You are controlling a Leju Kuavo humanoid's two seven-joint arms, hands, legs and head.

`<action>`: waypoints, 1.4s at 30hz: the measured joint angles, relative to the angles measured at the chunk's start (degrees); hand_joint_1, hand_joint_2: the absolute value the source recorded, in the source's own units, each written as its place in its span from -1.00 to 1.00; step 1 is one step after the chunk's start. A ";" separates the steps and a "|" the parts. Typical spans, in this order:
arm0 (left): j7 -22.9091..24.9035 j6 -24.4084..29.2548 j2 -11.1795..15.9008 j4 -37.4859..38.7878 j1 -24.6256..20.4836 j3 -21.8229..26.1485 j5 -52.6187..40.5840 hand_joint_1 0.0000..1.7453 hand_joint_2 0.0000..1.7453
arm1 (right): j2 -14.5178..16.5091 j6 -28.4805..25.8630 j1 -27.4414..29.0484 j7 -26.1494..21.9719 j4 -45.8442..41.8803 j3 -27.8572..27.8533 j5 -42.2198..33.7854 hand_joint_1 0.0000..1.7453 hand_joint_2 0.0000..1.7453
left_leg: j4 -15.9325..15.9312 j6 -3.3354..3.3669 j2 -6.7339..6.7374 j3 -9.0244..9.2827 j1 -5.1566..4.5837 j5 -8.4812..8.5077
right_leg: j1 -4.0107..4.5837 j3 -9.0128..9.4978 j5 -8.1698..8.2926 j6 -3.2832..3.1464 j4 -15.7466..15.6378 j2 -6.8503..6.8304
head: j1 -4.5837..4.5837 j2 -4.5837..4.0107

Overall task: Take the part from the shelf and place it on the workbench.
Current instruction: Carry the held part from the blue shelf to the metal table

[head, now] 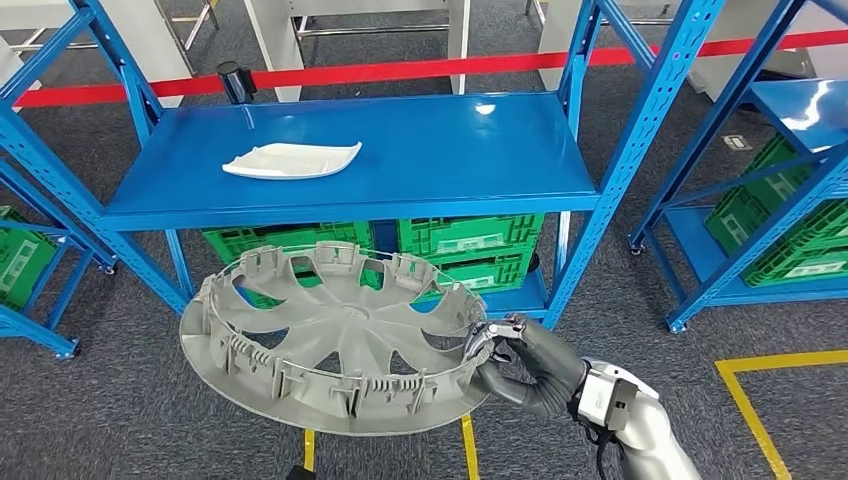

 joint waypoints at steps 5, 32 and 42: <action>-0.04 -0.11 0.14 -0.31 -0.67 0.00 -0.21 -1.00 1.00 | 0.08 -1.23 -0.23 0.73 -0.19 0.23 1.45 1.00 1.00 | -13.30 1.69 -0.35 8.21 -0.49 -1.28 | -0.26 -1.99 2.61 1.93 0.47 -0.06 | -0.02 0.00; 0.31 -0.78 0.24 -0.38 -0.57 0.00 -1.63 -1.00 1.00 | 0.09 -5.62 -0.31 2.13 -0.40 2.56 6.29 1.00 1.00 | -4.95 0.18 0.09 2.87 -0.15 1.80 | 0.21 0.24 -0.38 0.49 -0.15 -0.21 | 0.05 0.00; 0.18 -0.78 -0.10 -0.37 -0.34 0.00 -2.09 -1.00 1.00 | 0.07 -1.64 0.40 -0.90 -0.41 2.35 -0.66 1.00 1.00 | -13.25 3.44 0.18 6.30 -1.16 -0.02 | 0.16 -1.30 -2.57 0.07 0.75 0.09 | 0.58 0.00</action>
